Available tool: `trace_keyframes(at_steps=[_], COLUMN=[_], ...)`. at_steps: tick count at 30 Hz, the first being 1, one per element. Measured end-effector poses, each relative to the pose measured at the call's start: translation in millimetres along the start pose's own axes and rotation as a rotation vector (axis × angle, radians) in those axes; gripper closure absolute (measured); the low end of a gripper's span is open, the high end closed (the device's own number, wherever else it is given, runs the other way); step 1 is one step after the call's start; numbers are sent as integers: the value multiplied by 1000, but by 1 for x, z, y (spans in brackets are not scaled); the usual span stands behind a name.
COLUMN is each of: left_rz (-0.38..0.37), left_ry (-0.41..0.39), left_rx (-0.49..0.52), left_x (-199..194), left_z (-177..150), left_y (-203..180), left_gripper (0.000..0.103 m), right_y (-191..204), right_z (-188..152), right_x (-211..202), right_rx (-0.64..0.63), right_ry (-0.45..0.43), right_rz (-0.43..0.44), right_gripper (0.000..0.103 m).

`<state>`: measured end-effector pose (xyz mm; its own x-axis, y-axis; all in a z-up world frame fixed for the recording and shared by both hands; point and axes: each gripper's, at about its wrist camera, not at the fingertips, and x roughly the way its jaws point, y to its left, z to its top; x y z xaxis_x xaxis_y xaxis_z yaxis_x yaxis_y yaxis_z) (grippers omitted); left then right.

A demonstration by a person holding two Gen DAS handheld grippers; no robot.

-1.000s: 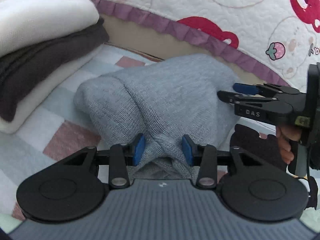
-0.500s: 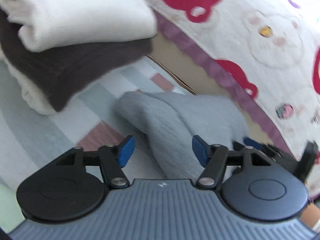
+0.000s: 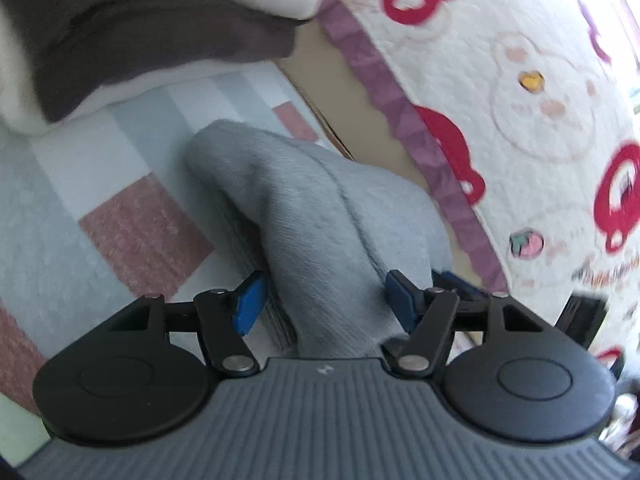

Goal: Fold clothes

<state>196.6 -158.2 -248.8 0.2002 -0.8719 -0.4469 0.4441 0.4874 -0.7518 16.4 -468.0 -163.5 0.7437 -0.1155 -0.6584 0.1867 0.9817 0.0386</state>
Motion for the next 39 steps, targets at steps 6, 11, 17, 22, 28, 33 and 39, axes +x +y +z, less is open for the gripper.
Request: trace_keyframes(at_steps=[6,11,17,22,28,33,39], left_rz=[40,17,19,-111,-85,-45,-38], left_ry=[13,59,27,89,66,25,25], left_rx=[34,-140,-116,-246,-224,-108,19], left_x=[20,37,40,52,59,71,53], left_z=[4,-2,-9,-7,-1,-7,-2], left_y=[-2,16,20,41,39,21,-3], left_gripper=[39,31,24,44,35,42,56], right_y=[-30,-76,-125,-151,-151,-133,-129], right_z=[21,52,54,17,14,28,33], right_x=[-26,8,77,103,141,145,100], right_rx=[123,211,370,591,683,665,635], right_ry=[6,106,315,322,306,273,186], right_rz=[122,170,348,510,629,641,712], right_gripper=[26,20,18,7,0,12,28])
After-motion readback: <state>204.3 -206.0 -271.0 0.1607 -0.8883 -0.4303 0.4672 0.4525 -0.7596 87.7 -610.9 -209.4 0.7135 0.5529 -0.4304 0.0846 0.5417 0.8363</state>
